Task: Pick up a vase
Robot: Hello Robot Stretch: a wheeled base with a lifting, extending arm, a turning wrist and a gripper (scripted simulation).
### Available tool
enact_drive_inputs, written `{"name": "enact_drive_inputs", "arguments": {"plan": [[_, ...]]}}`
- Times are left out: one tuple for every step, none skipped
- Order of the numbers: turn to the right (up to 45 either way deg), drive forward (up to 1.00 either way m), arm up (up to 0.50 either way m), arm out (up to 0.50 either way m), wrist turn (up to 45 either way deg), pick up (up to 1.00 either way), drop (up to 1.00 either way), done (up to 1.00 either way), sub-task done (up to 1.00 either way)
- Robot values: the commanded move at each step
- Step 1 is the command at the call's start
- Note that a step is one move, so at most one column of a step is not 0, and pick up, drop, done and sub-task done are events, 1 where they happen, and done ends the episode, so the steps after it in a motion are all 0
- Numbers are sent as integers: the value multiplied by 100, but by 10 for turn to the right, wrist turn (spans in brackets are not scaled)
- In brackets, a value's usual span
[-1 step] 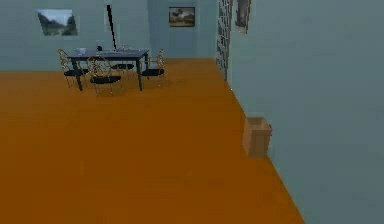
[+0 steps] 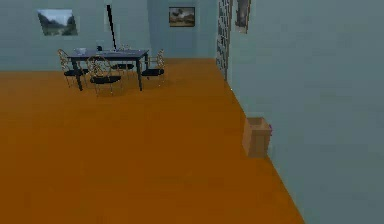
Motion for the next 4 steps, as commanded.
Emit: {"name": "enact_drive_inputs", "arguments": {"plan": [[0, 0, 36, 0, 0, 0, 0, 0, 0], [0, 0, 0, 30, 0, 0, 0, 0, 0], [0, 0, 0, 0, 450, 0, 0, 0, 0], [0, 0, 0, 0, 450, 0, 0, 0, 0]]}}
